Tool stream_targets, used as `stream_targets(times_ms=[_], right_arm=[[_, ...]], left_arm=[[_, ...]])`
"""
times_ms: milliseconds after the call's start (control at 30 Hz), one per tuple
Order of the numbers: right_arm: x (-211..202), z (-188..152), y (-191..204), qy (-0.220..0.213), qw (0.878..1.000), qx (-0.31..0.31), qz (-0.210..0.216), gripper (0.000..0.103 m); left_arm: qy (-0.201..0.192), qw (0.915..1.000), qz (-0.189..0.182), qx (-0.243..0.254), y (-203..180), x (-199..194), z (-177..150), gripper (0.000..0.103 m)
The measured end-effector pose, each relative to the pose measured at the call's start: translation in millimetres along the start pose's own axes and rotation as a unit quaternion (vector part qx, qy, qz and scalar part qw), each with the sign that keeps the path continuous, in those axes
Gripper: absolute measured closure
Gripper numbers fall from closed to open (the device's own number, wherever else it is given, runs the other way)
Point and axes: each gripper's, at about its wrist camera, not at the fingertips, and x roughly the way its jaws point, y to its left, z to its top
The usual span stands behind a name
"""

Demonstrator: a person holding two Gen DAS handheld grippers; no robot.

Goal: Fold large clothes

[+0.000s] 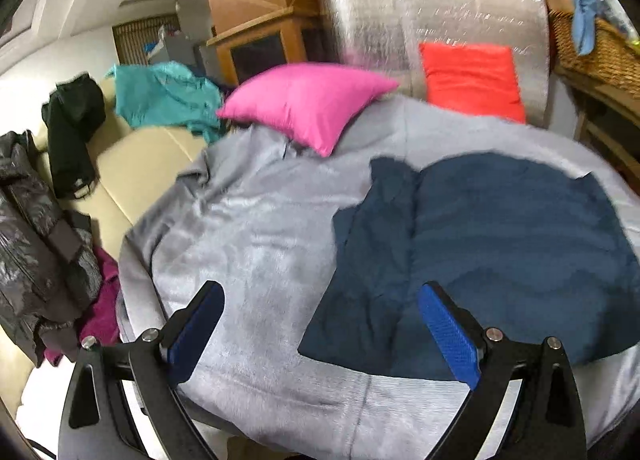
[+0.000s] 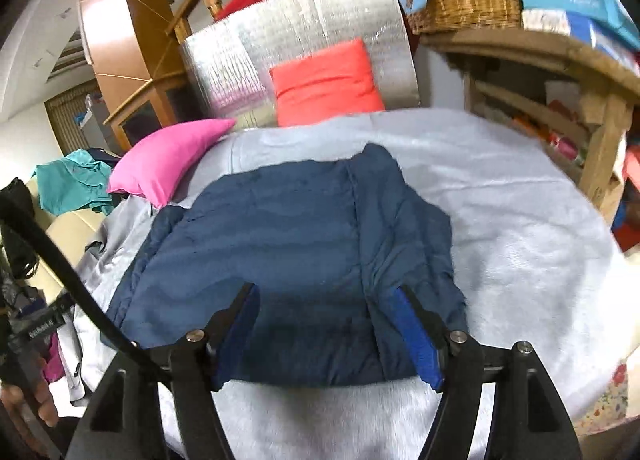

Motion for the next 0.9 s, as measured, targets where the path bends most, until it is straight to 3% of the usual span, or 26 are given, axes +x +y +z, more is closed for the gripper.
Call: stream_targets(times_ms=[300,900], right_arm=[[-81.1,4.2,22.6,-0.043,0.999,-0.027,-0.017,0.026],[-223.2,19.2,59.7,-0.188,0.98,-0.052,-0.025,0.018]], left_arm=[[-0.072,0.997,-0.028,0.007,-4.0,-81.2,14.9,0.005],[-0.148,0.9888,-0.014,-0.004,5.2,-191.8,28.1,0.005]])
